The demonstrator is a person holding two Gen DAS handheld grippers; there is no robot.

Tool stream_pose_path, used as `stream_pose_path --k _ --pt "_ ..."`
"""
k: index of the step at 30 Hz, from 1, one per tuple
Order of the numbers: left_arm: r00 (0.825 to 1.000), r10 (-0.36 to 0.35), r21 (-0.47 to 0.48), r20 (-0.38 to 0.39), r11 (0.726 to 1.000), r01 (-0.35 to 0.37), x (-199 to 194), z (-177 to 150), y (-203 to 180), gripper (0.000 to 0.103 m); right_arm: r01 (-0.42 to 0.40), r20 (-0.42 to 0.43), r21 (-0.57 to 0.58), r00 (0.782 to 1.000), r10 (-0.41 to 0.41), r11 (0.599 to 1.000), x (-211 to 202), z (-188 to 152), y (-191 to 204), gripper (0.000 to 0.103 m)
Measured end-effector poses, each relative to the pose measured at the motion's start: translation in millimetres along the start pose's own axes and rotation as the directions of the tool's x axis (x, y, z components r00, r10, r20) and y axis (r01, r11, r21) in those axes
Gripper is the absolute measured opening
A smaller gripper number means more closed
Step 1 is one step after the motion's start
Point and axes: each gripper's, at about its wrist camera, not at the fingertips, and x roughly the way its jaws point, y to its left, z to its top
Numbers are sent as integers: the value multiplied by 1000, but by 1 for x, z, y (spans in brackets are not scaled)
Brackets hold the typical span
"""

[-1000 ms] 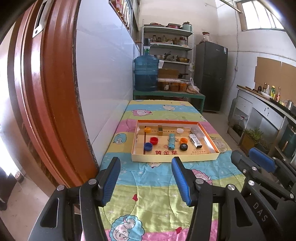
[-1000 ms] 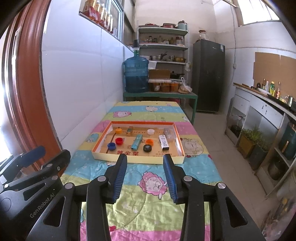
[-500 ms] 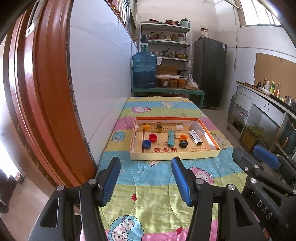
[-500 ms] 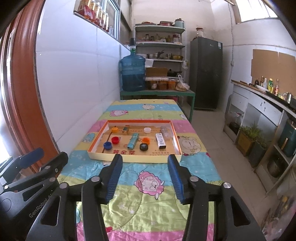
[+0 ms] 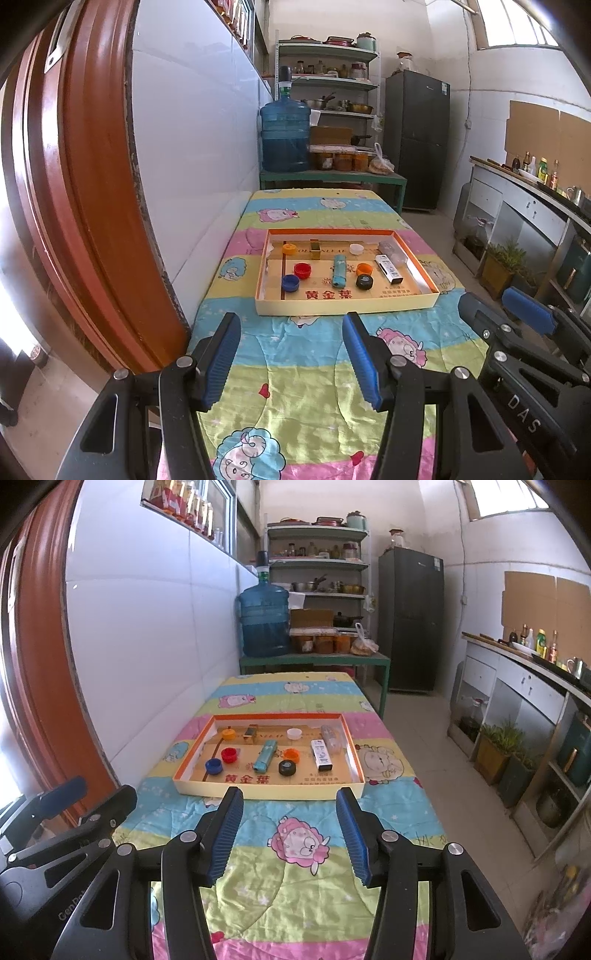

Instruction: Organize rigid objects

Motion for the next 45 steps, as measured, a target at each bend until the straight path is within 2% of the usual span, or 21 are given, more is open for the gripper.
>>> stream_pose_path --k 45 --pt "1000 -15 -3 -26 1000 15 7 -7 -3 57 -1 -10 1 1000 1 1000 1 -5 -2 54"
